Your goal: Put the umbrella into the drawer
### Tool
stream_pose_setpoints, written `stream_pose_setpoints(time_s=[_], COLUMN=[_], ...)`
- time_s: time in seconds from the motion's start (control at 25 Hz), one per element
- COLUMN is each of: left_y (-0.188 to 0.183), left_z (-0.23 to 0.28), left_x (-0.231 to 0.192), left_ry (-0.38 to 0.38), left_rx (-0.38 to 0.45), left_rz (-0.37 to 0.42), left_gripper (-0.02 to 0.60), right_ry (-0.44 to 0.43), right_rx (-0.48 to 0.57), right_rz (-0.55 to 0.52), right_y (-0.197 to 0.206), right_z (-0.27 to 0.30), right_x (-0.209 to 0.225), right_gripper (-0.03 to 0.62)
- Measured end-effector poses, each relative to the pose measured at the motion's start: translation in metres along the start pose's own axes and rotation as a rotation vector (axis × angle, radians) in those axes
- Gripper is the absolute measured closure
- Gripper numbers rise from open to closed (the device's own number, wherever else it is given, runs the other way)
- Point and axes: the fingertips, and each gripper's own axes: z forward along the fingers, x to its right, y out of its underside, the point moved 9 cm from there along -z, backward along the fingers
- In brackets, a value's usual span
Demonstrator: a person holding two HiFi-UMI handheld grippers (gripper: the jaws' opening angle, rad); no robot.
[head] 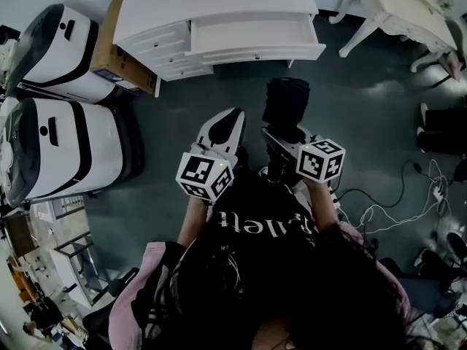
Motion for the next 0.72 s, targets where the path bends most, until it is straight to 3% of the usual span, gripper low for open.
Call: stream_pose_setpoints(time_s=[0.28, 0.72], left_y=[-0.013, -0.048], left_z=[0.022, 0.072], left_x=[-0.034, -0.119], left_ry=[0.003, 0.087], left_rx=[-0.021, -0.03], left_rz=[0.015, 0.034], left_gripper=[0.551, 0.551], right_ry=[0.01, 0.086], right_rx=[-0.006, 0.023], right_rz=[0.025, 0.066], right_y=[-0.022, -0.072], right_z=[0.034, 0.11], right_x=[0.007, 0.013], right_gripper=[0.298, 0.298])
